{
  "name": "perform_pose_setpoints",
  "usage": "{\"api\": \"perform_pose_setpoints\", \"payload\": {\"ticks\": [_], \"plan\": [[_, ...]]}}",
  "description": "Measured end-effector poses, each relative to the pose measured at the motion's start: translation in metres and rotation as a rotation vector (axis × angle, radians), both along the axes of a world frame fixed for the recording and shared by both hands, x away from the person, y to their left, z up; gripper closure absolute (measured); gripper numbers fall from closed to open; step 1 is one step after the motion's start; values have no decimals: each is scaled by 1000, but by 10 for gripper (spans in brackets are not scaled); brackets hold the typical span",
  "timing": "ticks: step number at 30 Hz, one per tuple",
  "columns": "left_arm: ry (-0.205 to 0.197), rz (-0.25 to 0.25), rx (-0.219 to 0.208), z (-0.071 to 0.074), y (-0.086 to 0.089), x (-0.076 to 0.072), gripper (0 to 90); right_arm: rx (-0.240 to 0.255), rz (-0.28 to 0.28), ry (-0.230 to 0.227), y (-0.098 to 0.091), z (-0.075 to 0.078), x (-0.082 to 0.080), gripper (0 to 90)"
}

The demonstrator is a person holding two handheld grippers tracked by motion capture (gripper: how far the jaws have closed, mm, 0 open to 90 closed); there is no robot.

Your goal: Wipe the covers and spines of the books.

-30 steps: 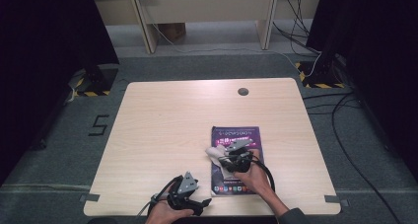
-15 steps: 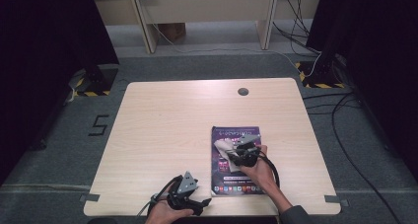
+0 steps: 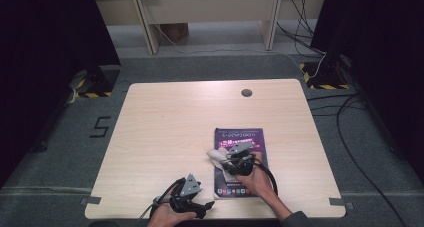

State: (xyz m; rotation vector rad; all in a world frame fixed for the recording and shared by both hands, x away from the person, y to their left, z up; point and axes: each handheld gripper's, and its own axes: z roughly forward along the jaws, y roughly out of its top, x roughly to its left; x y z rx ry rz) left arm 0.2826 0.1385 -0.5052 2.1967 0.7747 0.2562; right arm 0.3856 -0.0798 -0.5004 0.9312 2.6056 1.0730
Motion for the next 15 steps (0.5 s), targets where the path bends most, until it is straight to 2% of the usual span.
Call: {"api": "perform_pose_setpoints", "payload": {"ticks": [8, 11, 15], "plan": [[-2, 4, -3, 0, 0, 0, 200, 1, 35, 6, 6, 0, -6, 750], [-3, 5, -4, 0, 1, -1, 200, 5, 28, 8, 5, 0, -5, 750], [-4, 10, -5, 1, 2, 0, 200, 0, 0, 11, -7, 1, -2, 750]]}}
